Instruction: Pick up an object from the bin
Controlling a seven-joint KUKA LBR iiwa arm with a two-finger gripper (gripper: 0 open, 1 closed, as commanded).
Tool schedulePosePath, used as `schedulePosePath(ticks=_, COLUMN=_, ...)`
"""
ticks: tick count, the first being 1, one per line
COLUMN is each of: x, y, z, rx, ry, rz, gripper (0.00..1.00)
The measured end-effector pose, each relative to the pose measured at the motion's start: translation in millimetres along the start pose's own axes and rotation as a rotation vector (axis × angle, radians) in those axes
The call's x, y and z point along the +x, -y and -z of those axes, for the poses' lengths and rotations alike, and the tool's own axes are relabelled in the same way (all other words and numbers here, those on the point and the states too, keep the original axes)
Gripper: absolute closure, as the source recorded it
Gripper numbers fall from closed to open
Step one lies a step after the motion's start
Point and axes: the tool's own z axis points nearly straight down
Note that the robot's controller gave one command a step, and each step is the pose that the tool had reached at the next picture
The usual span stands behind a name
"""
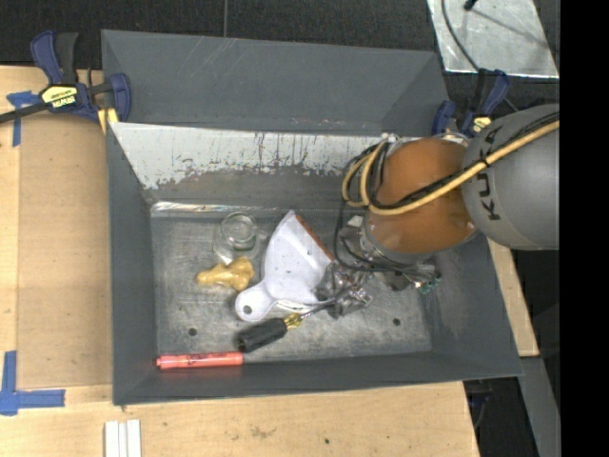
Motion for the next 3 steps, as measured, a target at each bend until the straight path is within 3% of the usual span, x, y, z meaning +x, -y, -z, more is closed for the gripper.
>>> schedulePosePath(ticks=2, x=1.0, y=-1, z=2, rx=0.0, ry=0.001, rz=0.001, gripper=1.0)
schedulePosePath(ticks=3, x=-11.6, y=-15, z=36, rx=0.007, ry=0.007, rz=0.139, gripper=1.0)
